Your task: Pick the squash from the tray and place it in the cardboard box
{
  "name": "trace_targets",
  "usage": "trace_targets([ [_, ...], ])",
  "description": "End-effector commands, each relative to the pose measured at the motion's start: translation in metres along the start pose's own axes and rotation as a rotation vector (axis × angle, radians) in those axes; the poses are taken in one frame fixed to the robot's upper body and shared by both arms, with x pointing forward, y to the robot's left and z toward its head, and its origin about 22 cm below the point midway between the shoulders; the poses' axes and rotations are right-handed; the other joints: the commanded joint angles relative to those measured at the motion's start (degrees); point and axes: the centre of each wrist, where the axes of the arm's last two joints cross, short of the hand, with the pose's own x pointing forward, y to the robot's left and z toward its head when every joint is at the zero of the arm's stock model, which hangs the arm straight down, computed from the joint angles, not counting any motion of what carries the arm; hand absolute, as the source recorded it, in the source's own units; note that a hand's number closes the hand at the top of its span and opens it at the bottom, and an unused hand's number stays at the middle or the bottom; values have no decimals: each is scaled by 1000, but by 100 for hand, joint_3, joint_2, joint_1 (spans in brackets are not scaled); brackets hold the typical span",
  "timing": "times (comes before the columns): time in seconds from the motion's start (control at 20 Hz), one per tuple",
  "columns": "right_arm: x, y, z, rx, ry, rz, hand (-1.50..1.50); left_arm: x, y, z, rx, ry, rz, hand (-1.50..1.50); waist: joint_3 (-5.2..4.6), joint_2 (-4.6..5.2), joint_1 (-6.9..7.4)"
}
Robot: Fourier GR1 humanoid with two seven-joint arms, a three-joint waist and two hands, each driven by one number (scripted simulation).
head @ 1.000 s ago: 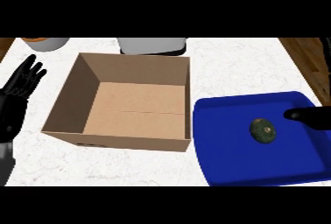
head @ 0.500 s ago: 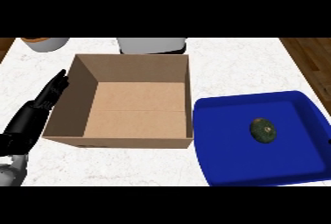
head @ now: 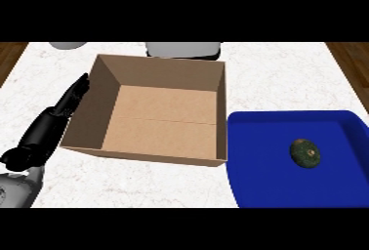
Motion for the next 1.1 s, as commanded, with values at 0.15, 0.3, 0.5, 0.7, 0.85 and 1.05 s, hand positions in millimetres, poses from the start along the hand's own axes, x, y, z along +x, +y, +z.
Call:
trace_targets([
  [0.15,64,-3,10,230,92,186,-150,2,2,-11,-45,0,9,0,-13,49,237],
  [0.3,76,-2,6,288,151,300,-150,0,-14,-23,-62,-10,4,0,-9,63,244],
  [0.5,108,9,10,324,242,320,-150,-4,-5,-19,-66,-10,22,0,-6,75,390],
  [0.7,127,24,-1,384,305,314,-150,8,-30,-22,-77,-20,30,0,0,63,425],
  [0.85,123,60,-11,415,322,310,-150,-2,-15,-15,-56,-4,27,0,7,45,340],
  [1.05,143,82,-22,441,333,303,-150,-12,-18,-13,-67,-6,21,0,6,43,318],
])
